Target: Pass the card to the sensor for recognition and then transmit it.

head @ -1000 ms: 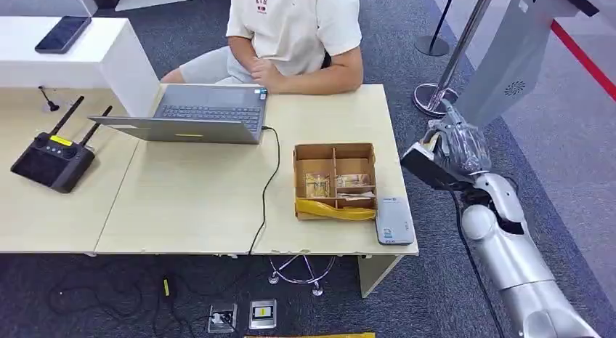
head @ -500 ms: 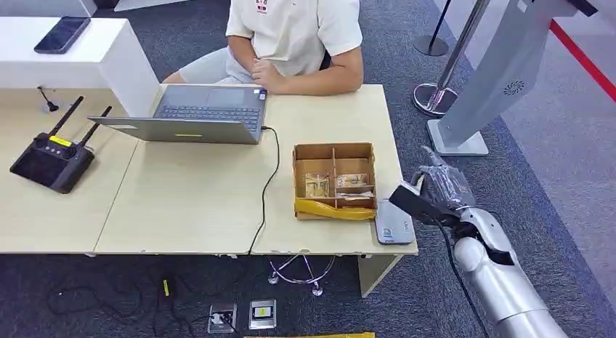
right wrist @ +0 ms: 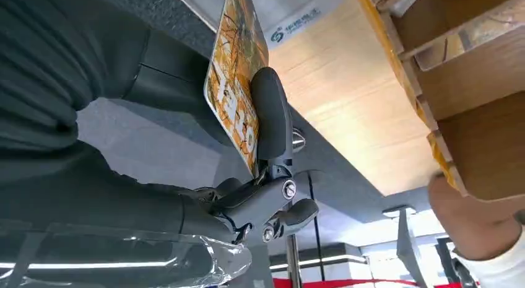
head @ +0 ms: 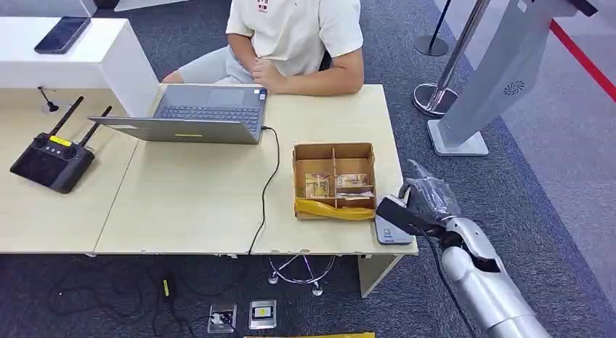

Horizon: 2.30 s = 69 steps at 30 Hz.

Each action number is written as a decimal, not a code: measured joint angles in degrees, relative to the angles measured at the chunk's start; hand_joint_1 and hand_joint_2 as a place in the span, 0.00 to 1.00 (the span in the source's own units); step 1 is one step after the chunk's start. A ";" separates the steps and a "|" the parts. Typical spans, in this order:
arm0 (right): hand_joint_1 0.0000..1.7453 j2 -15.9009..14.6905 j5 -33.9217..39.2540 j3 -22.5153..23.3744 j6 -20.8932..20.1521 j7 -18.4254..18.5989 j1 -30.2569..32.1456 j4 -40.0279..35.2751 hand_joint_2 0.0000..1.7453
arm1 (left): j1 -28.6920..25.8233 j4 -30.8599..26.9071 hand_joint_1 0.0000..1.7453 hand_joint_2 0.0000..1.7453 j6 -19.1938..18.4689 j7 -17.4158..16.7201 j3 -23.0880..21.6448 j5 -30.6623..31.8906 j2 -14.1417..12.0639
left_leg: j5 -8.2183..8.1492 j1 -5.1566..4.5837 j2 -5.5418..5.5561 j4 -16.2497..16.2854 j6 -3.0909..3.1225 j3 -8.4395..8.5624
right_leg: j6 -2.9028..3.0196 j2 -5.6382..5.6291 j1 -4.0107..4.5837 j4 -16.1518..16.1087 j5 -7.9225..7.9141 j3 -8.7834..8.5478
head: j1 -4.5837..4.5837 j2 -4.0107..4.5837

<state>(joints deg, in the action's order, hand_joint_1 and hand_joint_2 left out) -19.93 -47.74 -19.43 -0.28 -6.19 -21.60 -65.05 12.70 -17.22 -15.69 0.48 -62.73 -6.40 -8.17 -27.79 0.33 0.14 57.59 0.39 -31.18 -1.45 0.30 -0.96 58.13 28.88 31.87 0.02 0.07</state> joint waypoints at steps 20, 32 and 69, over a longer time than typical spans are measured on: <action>1.00 2.21 1.20 -2.07 3.80 -1.11 -0.64 6.27 1.00 | 0.00 0.02 0.00 0.00 0.00 -0.13 0.00 0.20 0.02 | 0.00 0.00 0.00 0.00 0.00 0.00 | 0.00 0.00 0.00 0.00 0.00 -0.01 | 0.00 0.00; 1.00 3.15 2.36 -2.51 5.94 -1.60 -1.85 9.70 1.00 | -0.01 0.00 0.00 0.00 0.00 -0.13 0.00 0.15 0.04 | 0.00 0.00 -0.01 0.00 0.00 0.04 | 0.00 -0.01 0.00 0.00 0.00 -0.03 | 0.02 0.00; 0.96 4.96 -0.77 -2.45 5.70 -4.22 -14.93 5.86 1.00 | 0.16 0.00 0.00 0.00 0.00 -0.59 -0.02 6.23 0.04 | 0.01 0.00 -0.07 0.01 0.00 0.01 | 0.00 -0.02 0.00 0.02 -0.02 -0.03 | 0.00 0.00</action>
<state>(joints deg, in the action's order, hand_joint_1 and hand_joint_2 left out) -14.97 -48.50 -21.88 5.42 -10.40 -36.53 -59.19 12.86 -17.22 -15.69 -0.11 -62.75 -0.17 -8.13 -27.77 0.33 0.07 57.59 0.39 -31.17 -1.44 0.27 -0.96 58.14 28.86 31.84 0.02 0.07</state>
